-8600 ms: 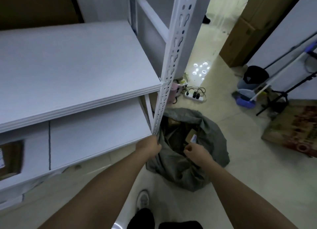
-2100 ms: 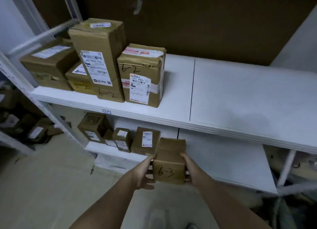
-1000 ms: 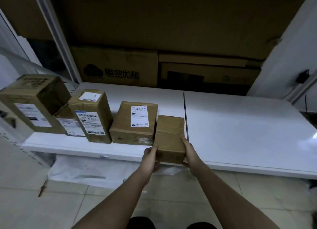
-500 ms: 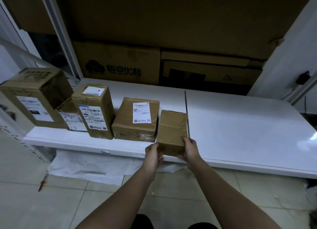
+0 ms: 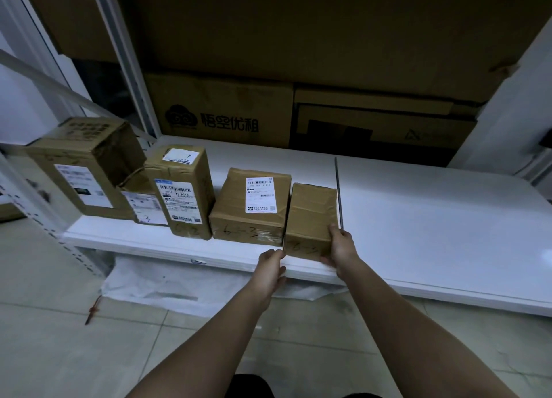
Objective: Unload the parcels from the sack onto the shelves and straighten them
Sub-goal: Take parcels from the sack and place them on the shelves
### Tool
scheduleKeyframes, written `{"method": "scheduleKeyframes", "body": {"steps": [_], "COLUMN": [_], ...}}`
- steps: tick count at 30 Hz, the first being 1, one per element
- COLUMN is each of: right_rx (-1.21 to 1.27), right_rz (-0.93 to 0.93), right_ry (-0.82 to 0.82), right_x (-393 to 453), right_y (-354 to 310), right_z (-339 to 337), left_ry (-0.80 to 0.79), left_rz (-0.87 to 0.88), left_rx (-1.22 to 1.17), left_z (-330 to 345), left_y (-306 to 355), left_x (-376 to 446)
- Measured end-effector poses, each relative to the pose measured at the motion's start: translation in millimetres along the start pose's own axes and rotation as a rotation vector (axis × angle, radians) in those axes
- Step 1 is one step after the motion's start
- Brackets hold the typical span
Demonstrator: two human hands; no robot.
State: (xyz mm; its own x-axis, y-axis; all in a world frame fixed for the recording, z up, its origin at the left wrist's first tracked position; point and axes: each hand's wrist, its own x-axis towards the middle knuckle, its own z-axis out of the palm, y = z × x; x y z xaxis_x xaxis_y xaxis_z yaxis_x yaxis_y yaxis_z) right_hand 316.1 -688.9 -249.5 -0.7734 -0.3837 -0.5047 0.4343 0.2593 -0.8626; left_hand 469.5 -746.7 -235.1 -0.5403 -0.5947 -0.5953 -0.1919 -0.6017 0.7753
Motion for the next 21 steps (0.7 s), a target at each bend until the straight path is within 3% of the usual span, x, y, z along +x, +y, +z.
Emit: {"method": "scheduleKeyframes", "body": {"steps": [8,21], "right_rx": [0.036,-0.147], "right_rz": [-0.027,-0.114], "right_ry": [-0.044,-0.021], "right_x": [-5.0,-3.2], "right_y": [-1.2,-1.1], "right_z": [-2.0,-5.3], "left_ry": [-0.009,0.012], "left_rz": [0.021,0.017], "left_rx": [0.046,0.087], "left_z": [-1.1,0.5], "left_y": [2.4,4.9], "left_x": [-2.8,-1.4]}}
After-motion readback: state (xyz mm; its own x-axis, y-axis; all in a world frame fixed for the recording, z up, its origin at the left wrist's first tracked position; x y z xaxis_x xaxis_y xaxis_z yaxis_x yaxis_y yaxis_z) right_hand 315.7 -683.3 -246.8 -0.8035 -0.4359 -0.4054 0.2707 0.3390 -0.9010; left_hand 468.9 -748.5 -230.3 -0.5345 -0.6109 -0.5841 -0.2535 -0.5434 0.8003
